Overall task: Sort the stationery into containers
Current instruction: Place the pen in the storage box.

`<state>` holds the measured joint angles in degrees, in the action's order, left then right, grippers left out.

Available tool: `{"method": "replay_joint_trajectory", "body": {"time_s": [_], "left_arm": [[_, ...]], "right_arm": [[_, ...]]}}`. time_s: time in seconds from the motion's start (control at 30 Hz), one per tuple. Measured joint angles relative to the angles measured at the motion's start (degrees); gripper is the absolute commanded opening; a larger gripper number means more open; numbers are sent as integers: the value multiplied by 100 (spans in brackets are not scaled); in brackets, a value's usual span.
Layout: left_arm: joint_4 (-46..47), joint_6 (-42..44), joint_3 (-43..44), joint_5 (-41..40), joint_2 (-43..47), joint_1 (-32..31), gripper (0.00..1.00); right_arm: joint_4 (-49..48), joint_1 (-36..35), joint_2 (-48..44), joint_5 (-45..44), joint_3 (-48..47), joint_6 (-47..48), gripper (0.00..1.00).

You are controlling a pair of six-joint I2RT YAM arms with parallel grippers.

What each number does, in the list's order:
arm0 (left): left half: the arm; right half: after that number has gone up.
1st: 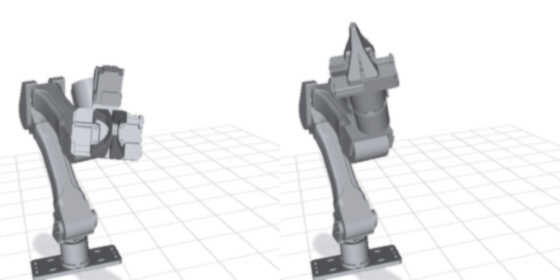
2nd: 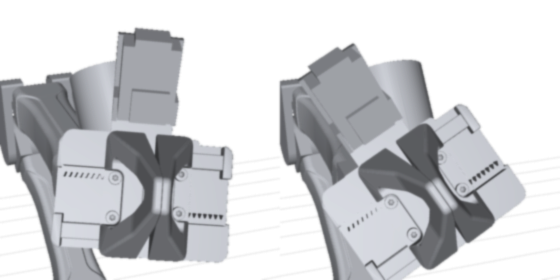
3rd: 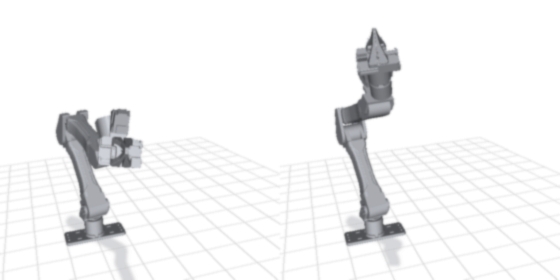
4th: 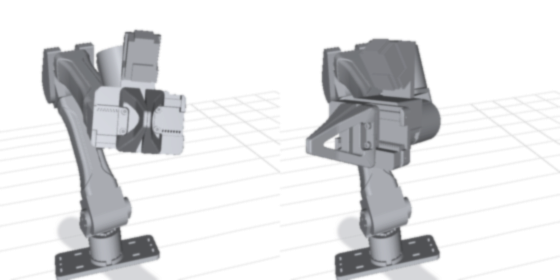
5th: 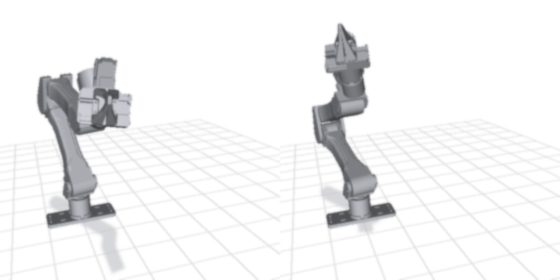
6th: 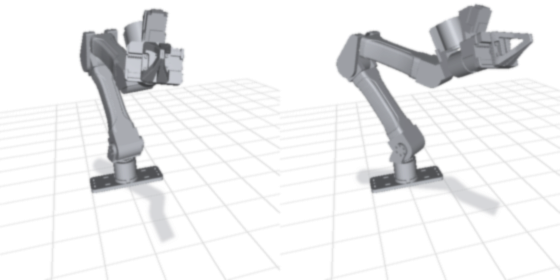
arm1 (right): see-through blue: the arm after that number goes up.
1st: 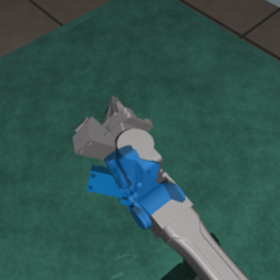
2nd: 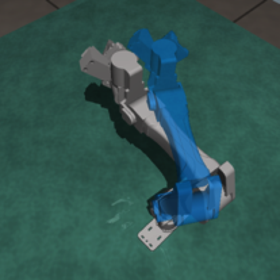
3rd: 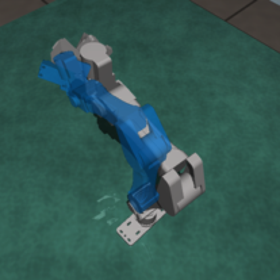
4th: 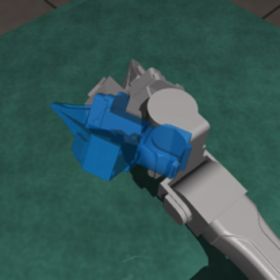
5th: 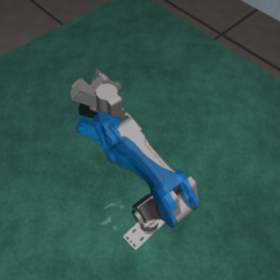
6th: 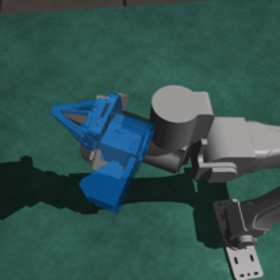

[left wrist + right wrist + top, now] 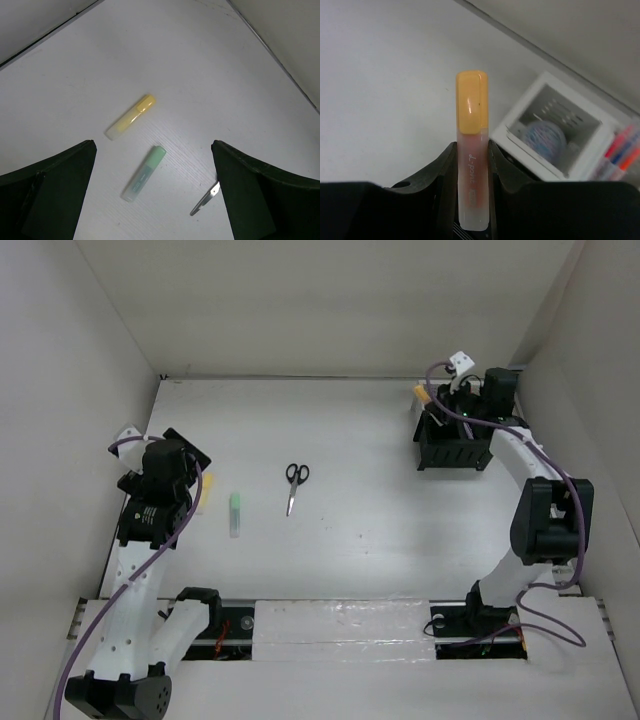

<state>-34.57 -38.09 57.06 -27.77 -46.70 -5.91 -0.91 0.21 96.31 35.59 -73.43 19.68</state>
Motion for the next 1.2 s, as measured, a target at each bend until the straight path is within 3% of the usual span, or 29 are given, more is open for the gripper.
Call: {"method": "replay_joint_trajectory", "body": {"time_s": [0.17,0.57,1.2], "left_arm": [[31,37,-11,79,-2,0,100],[118,87,-20,164,-83,-79,100],[138,142,-31,208,-264,-201,100]], "right_arm": [[13,702,-59,195,114,31,0],[-396,1401,-57,186,348,-236,0],[-697,1484,-52,-634,879,-691,0]]}}
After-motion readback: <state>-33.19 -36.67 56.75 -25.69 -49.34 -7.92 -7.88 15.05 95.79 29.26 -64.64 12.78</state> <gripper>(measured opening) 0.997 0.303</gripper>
